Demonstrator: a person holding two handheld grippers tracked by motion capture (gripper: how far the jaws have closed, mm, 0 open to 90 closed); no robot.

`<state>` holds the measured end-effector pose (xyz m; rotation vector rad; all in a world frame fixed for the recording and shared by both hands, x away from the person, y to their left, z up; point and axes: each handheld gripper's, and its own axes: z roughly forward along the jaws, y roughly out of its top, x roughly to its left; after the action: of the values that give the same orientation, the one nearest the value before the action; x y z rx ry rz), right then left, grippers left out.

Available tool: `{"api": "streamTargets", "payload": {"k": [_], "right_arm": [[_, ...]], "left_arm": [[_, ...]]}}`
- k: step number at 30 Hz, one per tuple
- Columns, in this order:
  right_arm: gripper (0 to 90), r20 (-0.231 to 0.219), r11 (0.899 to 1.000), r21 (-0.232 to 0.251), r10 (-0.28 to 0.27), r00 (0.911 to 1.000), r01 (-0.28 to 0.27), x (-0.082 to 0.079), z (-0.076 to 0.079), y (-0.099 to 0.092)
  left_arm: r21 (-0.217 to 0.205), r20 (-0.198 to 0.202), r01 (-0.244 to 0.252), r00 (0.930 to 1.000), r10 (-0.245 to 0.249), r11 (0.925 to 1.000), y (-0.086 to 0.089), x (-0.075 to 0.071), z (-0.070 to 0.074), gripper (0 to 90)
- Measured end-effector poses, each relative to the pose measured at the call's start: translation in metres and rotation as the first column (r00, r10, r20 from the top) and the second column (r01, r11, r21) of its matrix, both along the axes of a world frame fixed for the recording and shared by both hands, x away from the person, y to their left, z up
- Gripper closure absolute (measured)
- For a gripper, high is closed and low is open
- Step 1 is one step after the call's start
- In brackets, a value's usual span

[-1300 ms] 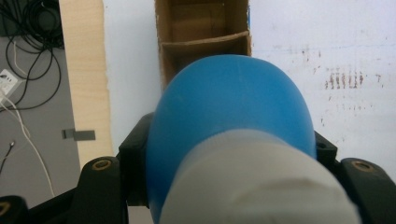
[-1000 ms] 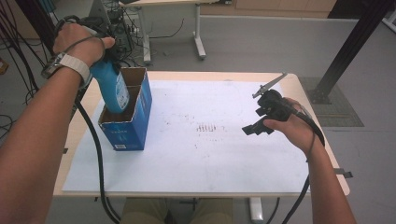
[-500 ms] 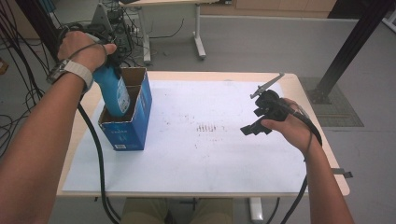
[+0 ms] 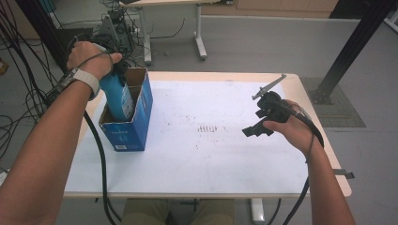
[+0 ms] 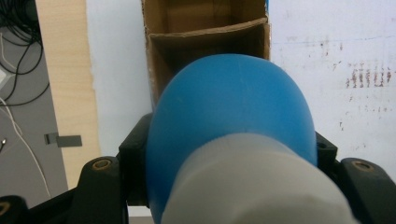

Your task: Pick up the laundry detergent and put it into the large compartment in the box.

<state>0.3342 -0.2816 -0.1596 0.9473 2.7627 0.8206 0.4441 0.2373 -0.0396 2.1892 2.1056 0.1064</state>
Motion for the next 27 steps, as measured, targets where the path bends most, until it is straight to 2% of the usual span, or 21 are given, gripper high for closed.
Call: {"api": "streamTargets", "payload": {"k": [9, 20, 27], "right_arm": [[8.1, -0.005, 1.000, 0.003, -0.004, 1.0000, 0.004, 0.000, -0.002, -0.001], [8.1, -0.011, 1.000, 0.005, -0.008, 0.9999, 0.008, 0.000, -0.006, -0.003], [8.1, -0.017, 1.000, 0.003, -0.011, 0.9998, 0.011, 0.001, -0.008, -0.003]], "left_arm": [[0.011, -0.004, 0.009, 1.0000, -0.009, 0.9999, -0.004, 0.002, -0.009, 37.8], [0.004, -0.020, 0.013, 0.9997, -0.013, 0.9999, -0.002, 0.007, -0.029, 37.8], [0.006, -0.023, 0.013, 0.9996, -0.013, 0.9999, -0.003, 0.009, -0.037, 37.8]]}}
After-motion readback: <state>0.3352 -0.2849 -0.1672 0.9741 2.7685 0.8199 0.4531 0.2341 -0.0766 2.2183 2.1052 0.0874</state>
